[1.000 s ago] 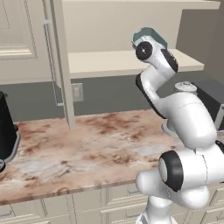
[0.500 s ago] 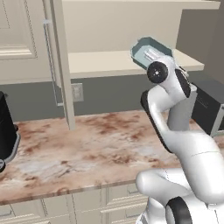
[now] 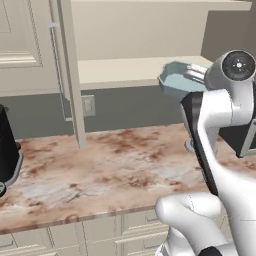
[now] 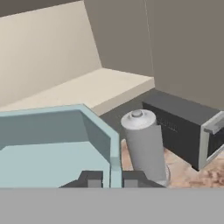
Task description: Retrieve the tupperware and aluminum foil from the cabinet and place them on the dining counter near the plate with lemons to prepare for storing leftovers.
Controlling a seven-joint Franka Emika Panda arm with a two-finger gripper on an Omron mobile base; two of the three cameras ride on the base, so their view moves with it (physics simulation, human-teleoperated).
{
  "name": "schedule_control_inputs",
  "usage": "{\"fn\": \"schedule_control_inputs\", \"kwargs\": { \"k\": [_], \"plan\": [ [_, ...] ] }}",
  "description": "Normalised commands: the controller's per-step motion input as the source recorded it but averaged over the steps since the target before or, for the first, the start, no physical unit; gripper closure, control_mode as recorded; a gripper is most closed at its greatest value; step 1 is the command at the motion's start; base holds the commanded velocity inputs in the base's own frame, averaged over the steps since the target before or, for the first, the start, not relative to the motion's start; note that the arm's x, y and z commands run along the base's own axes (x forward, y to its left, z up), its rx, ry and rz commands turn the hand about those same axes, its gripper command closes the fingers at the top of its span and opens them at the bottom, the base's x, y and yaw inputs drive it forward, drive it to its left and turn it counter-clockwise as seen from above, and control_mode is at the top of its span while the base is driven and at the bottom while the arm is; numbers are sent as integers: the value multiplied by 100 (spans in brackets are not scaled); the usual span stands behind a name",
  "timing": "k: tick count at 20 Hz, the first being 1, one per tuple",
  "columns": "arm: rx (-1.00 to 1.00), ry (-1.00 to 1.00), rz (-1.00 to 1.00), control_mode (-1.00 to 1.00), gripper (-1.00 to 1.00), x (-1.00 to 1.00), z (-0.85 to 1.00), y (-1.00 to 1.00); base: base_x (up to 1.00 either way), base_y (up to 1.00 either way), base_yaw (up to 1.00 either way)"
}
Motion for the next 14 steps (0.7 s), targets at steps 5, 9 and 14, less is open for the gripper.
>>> {"fn": "schedule_control_inputs", "kwargs": {
  "k": [5, 9, 14],
  "plan": [
    [-8, 18, 5, -100, 100, -86, -32, 15, 0, 0, 0],
    [-7, 15, 2, -100, 100, -28, -34, 27, 0, 0, 0],
    [0, 5, 4, 100, 100, -8, -14, 0, -17, 0, 5]
  ]
}}
